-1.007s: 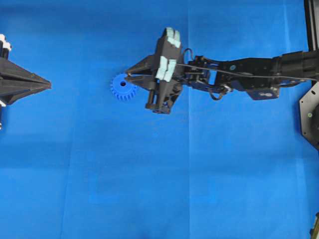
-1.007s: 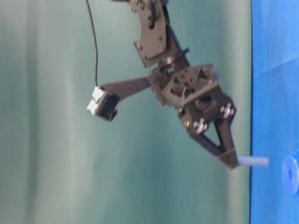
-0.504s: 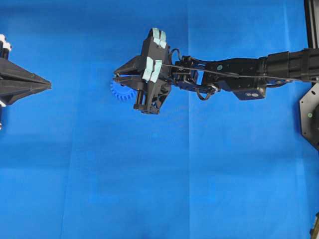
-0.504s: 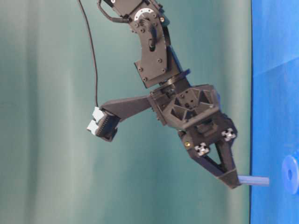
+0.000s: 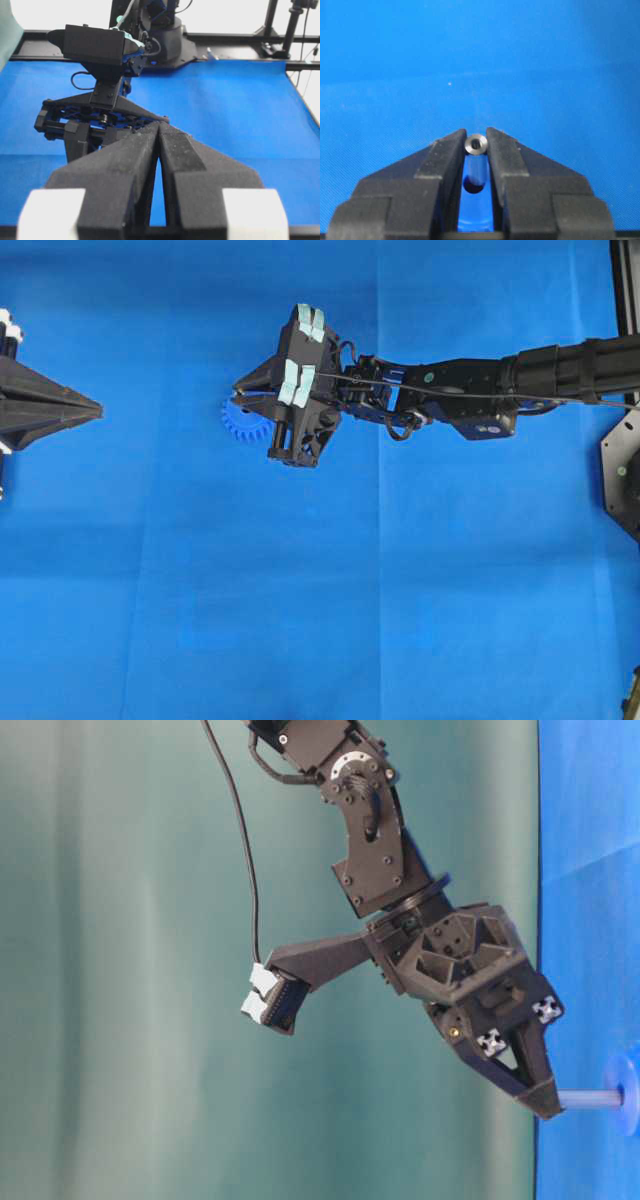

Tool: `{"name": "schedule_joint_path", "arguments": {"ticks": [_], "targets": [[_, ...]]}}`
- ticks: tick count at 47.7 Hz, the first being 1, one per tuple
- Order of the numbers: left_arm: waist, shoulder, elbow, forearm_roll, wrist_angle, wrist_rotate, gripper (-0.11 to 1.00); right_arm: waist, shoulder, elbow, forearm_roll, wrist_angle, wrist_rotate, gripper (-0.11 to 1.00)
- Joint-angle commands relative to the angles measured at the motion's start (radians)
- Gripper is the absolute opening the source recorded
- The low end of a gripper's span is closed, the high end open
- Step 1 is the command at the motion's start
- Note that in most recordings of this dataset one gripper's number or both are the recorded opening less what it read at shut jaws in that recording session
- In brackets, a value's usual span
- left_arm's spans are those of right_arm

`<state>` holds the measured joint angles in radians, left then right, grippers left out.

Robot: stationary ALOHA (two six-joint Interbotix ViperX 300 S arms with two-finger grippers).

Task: Insert the shaft placed at a random location into the center hole of the small gear at another random location.
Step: 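Align the shaft above the blue gear's center hole with the right gripper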

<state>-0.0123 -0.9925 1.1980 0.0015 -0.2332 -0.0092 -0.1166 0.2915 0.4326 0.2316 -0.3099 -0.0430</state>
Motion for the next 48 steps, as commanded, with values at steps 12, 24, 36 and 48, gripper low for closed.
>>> {"name": "schedule_joint_path", "arguments": {"ticks": [12, 24, 36, 48], "targets": [[-0.003, 0.003, -0.009, 0.002, -0.009, -0.002, 0.0, 0.002, -0.049, -0.012, -0.002, -0.008, -0.011, 0.03], [-0.003, 0.003, -0.009, 0.002, -0.009, -0.017, 0.0, 0.002, -0.123, 0.002, -0.002, -0.002, -0.023, 0.03], [-0.003, 0.005, -0.009, 0.002, -0.005, -0.018, 0.0, 0.003, -0.135, 0.008, -0.002, -0.002, -0.043, 0.03], [-0.003, 0.005, -0.009, 0.002, -0.005, -0.017, 0.0, 0.003, -0.069, -0.002, 0.003, -0.006, -0.041, 0.03]]}}
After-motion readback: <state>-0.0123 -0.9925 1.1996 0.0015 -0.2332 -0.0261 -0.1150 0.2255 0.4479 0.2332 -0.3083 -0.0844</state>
